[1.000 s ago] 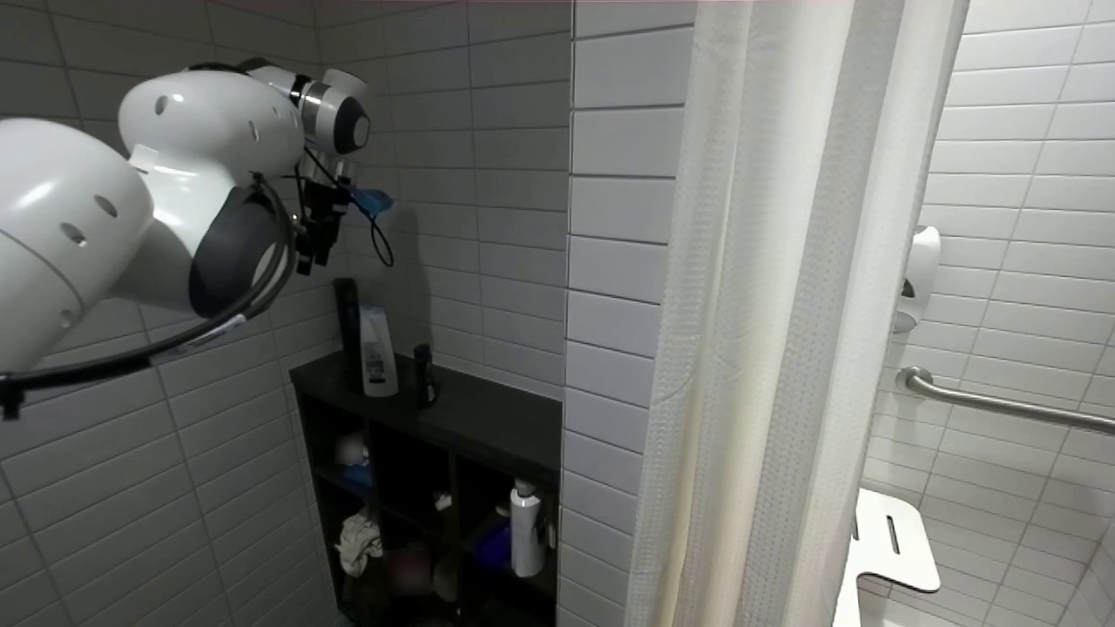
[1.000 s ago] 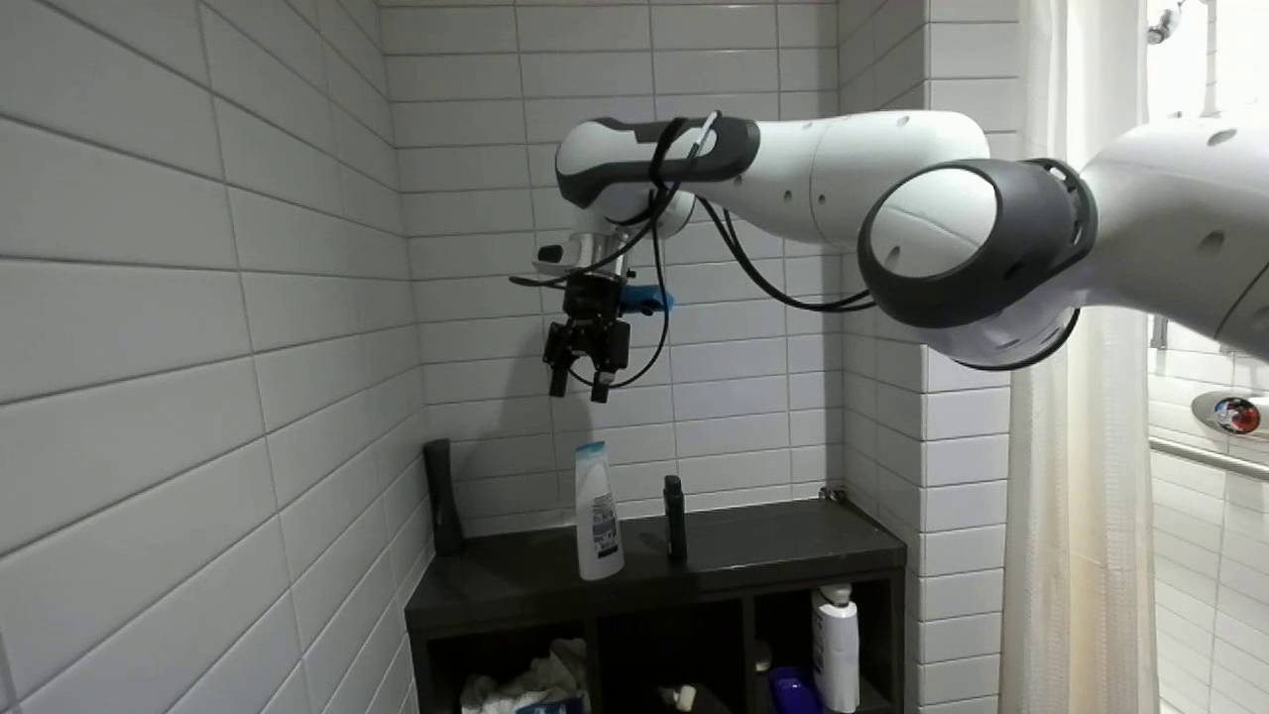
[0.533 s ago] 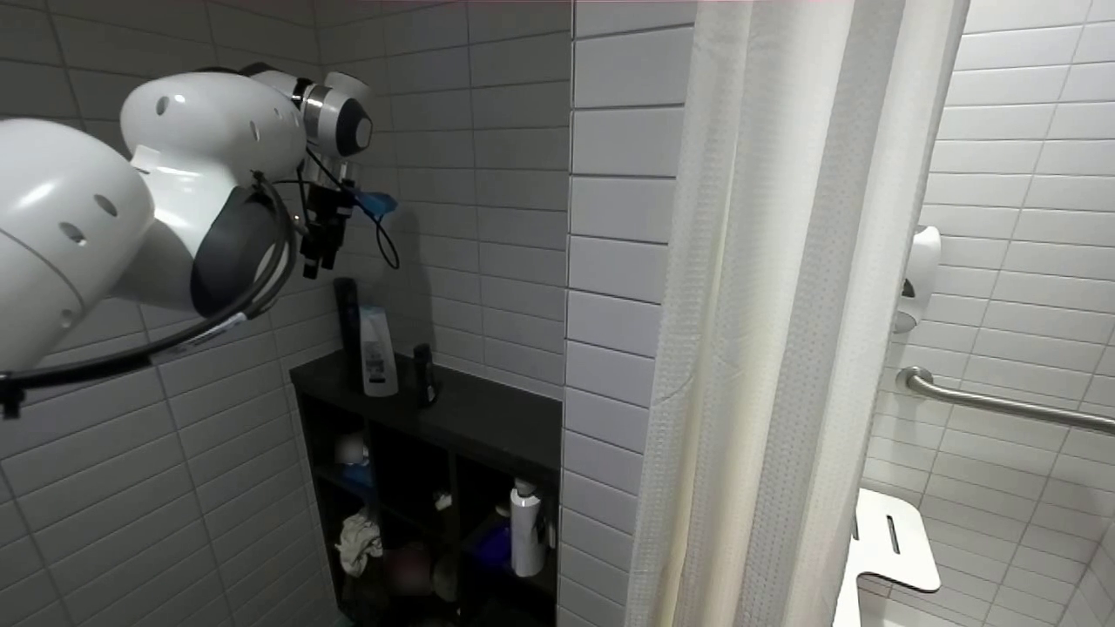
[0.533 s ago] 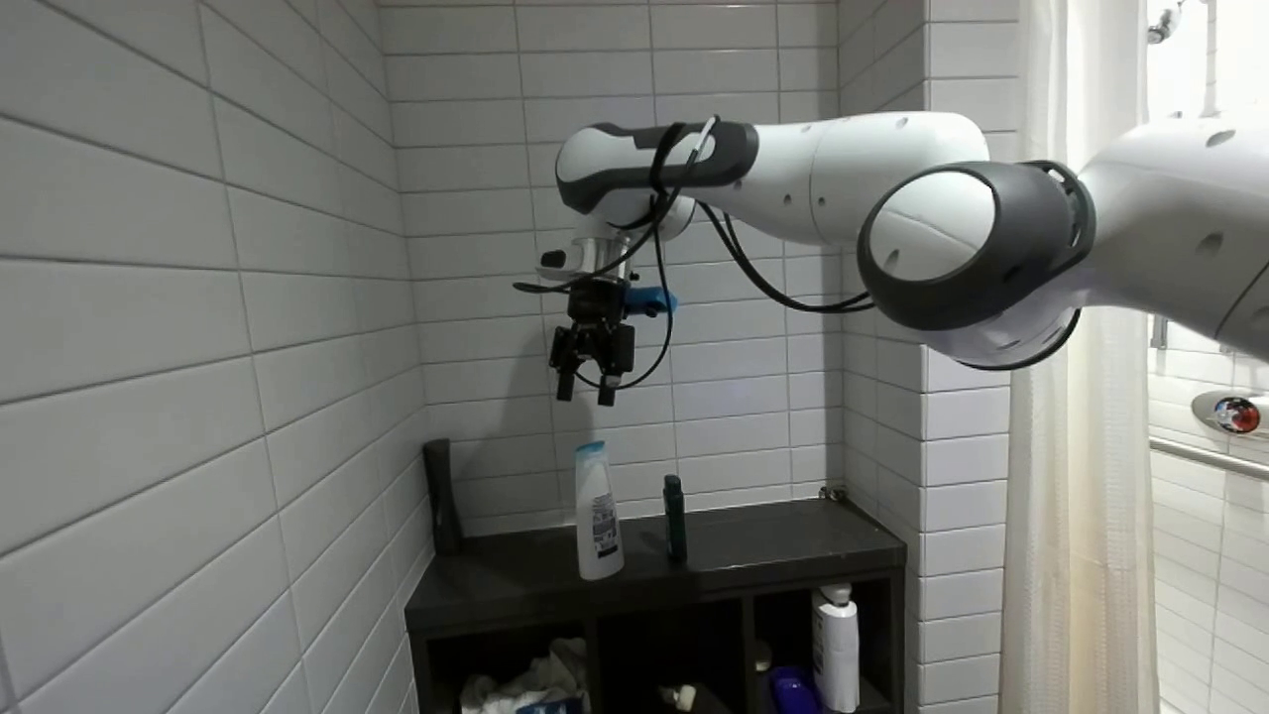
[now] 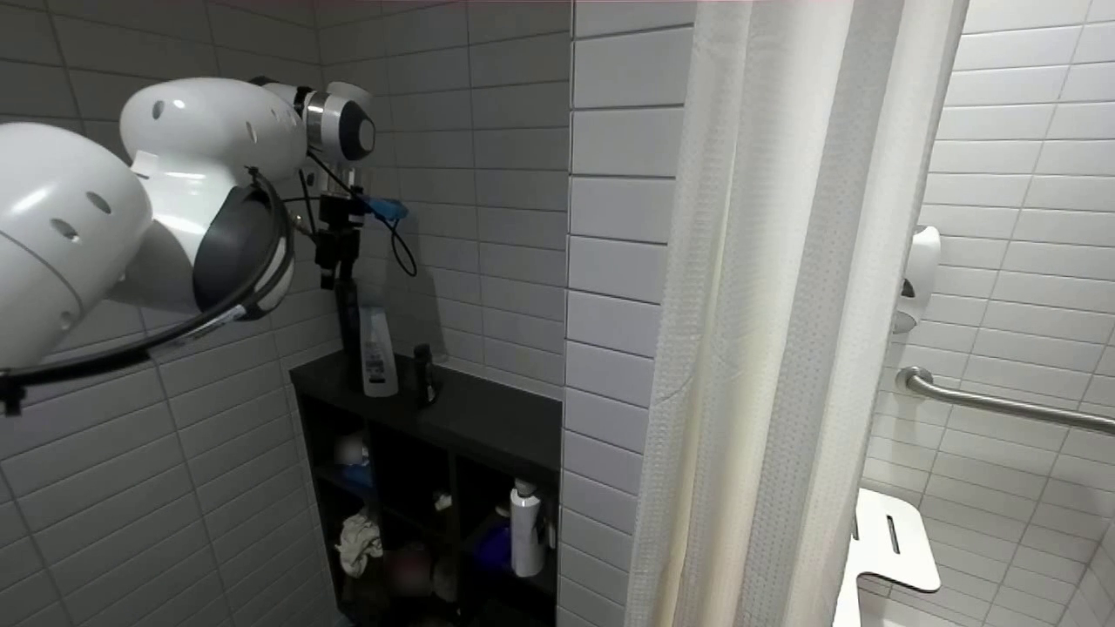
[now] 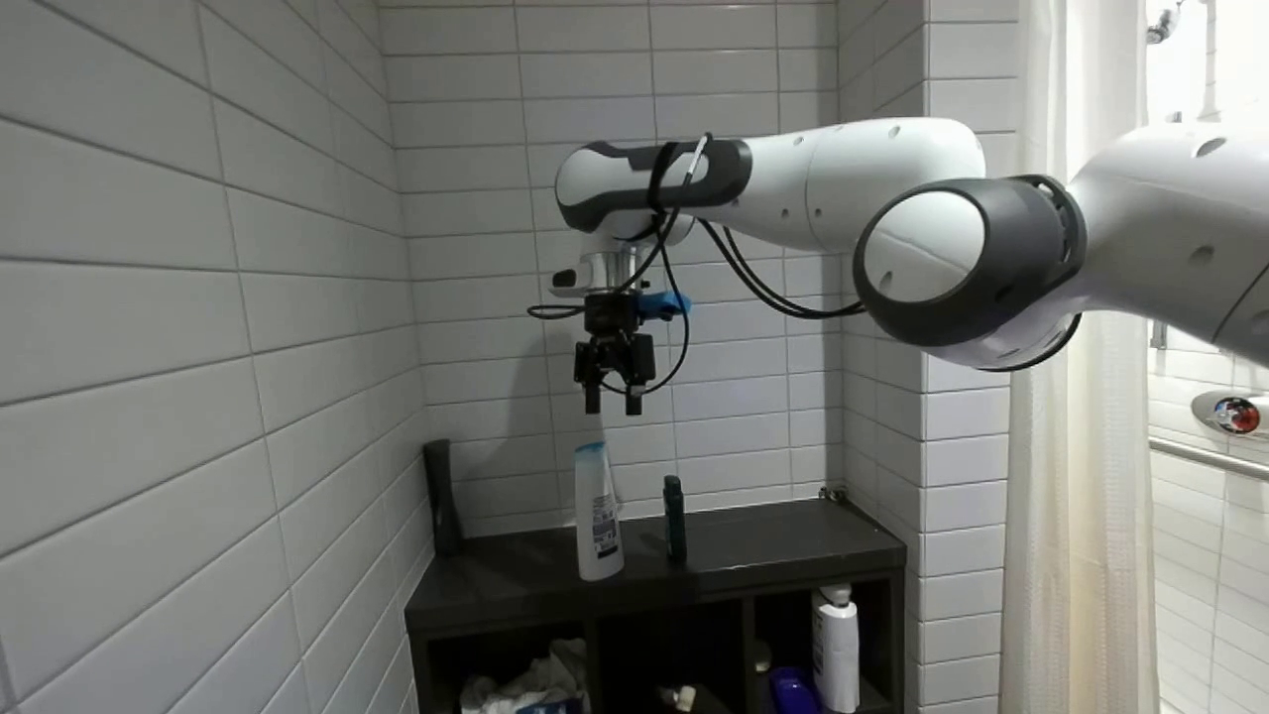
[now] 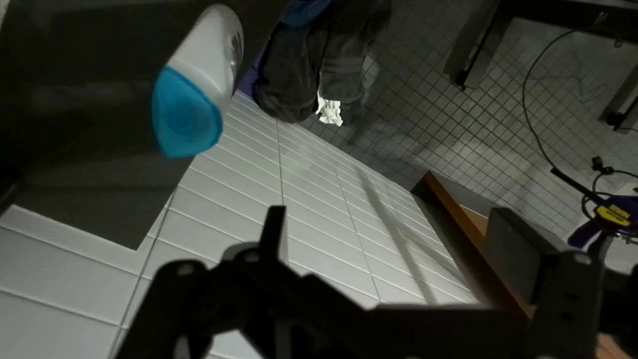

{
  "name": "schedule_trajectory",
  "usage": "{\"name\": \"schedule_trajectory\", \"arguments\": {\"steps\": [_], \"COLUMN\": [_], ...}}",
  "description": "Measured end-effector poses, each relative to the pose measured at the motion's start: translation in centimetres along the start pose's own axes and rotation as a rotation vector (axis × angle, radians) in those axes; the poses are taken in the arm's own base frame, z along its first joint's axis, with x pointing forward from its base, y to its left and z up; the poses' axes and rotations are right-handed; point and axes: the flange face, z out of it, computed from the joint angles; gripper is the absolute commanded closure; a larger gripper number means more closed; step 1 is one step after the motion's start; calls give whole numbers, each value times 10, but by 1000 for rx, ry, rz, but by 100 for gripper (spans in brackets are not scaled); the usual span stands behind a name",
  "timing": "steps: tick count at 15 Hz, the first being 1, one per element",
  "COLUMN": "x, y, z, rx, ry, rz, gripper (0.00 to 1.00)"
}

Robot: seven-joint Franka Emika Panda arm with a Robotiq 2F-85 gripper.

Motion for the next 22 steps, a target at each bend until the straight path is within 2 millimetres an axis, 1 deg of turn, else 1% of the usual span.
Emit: {"name": "schedule_trajectory", "arguments": {"steps": [7,14,18,22], "x": [-4,-7,-6,-3], "y": [-1,4,12,25], "z": [2,-2,-6,-9], "rx": [12,-26,-84,-163], "ry": [-69,-222,-303,-330], "rz": [23,11,-67,-214], "gripper": [0,0,0,0]}}
